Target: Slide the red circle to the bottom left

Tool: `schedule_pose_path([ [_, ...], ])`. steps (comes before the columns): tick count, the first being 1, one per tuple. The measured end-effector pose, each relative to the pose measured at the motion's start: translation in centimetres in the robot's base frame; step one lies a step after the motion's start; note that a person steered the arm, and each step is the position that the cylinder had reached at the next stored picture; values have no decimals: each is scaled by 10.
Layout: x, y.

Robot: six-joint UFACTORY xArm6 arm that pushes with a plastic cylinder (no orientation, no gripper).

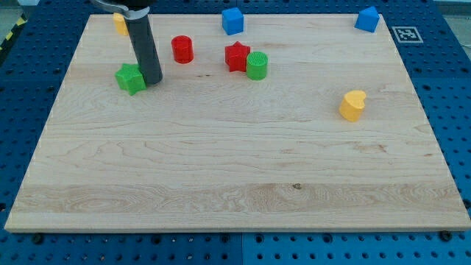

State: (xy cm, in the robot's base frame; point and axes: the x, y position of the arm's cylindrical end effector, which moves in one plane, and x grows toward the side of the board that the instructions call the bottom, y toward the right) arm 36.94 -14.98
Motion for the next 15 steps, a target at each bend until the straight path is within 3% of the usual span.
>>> schedule_pose_path([
  [4, 5, -40],
  [7, 10, 84],
  [11, 6, 85],
  [13, -56, 85],
  [15, -91, 89],
])
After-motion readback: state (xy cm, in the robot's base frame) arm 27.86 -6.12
